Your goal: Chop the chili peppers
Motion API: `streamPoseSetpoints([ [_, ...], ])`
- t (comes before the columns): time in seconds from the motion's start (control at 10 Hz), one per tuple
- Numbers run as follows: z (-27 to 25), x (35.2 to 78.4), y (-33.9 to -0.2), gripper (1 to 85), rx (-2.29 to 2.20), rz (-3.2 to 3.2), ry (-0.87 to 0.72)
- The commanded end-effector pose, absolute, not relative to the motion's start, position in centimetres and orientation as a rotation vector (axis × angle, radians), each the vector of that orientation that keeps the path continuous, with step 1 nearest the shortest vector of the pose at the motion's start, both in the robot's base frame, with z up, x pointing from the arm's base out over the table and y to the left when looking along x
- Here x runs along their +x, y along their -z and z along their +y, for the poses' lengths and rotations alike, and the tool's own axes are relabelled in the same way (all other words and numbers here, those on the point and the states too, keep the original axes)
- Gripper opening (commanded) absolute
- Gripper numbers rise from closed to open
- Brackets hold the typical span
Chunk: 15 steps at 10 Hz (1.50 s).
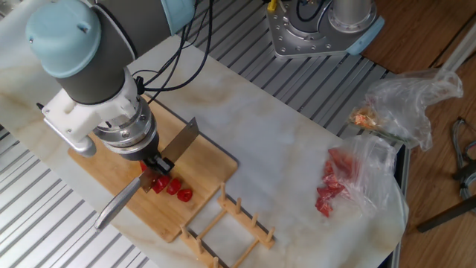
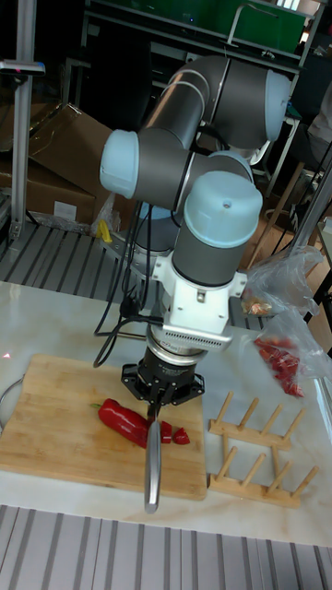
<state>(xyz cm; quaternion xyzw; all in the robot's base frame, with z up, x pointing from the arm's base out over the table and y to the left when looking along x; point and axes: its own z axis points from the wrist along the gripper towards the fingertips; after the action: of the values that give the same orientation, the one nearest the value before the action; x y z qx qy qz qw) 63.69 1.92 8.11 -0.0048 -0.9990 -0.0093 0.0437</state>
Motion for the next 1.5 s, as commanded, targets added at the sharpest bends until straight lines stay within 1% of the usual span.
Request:
streamPoseSetpoints([
  [0.0,2.03,63.84,-7.07,1.3,-0.012,-3.05,0.05],
  [0.5,2.14,64.02,-6.09,1.3,0.0,-3.043,0.043],
  [0.8,2.65,64.12,-6.28,1.3,-0.013,-3.017,0.024],
  [1.4,2.65,63.98,-6.54,1.3,0.002,-3.018,0.034],
])
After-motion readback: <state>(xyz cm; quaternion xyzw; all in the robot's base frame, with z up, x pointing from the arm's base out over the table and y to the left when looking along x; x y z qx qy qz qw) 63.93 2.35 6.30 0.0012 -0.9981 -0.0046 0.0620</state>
